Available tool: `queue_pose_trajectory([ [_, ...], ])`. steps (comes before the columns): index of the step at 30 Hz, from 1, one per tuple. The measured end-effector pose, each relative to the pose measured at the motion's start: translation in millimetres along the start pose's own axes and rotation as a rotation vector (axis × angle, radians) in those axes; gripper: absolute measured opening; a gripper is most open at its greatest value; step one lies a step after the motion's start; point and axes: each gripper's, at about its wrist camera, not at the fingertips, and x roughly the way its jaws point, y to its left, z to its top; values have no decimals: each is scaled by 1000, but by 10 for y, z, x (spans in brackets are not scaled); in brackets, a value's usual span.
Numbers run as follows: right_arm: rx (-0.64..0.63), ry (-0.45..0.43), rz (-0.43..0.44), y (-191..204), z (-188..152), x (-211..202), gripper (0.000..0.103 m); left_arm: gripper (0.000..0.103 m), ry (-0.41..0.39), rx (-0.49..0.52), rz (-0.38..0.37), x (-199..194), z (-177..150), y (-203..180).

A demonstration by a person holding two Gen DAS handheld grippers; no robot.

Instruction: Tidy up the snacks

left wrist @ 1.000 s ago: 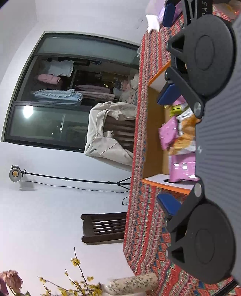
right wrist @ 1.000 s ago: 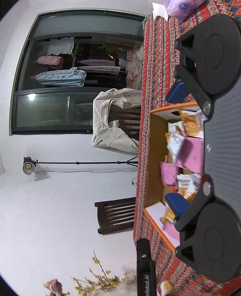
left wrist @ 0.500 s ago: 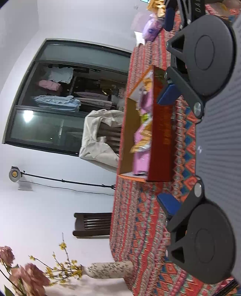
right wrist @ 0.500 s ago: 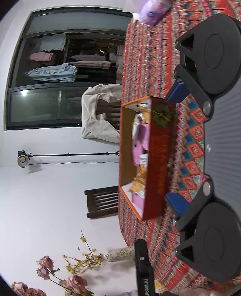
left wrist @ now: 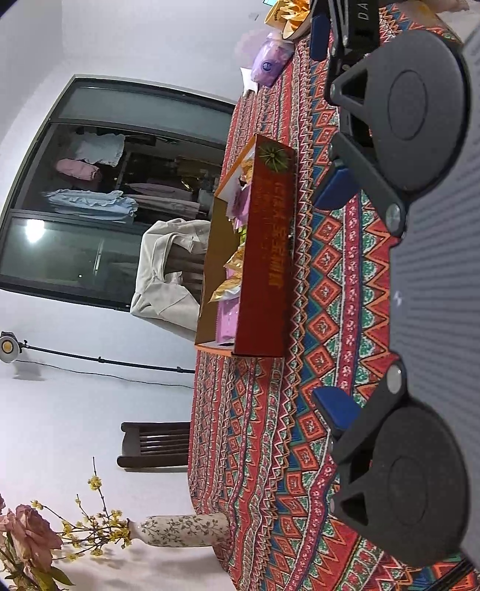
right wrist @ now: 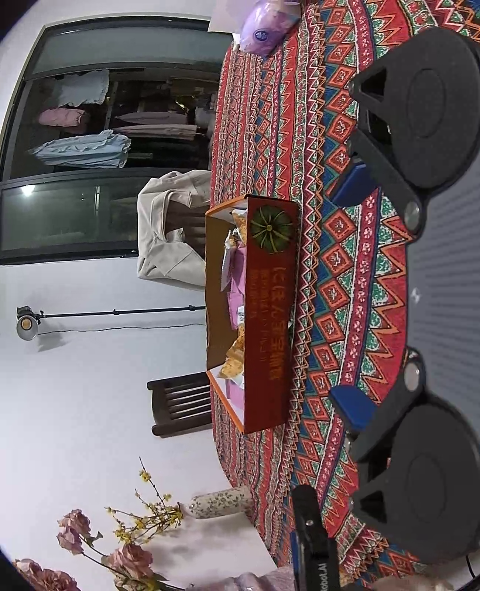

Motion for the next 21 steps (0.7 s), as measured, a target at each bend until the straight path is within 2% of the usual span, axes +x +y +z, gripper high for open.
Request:
queue_pose_trajectory([
  [21,5,-4,-5,-11,9,-32,103,103,-4,9,-4,-44,-14,-29],
])
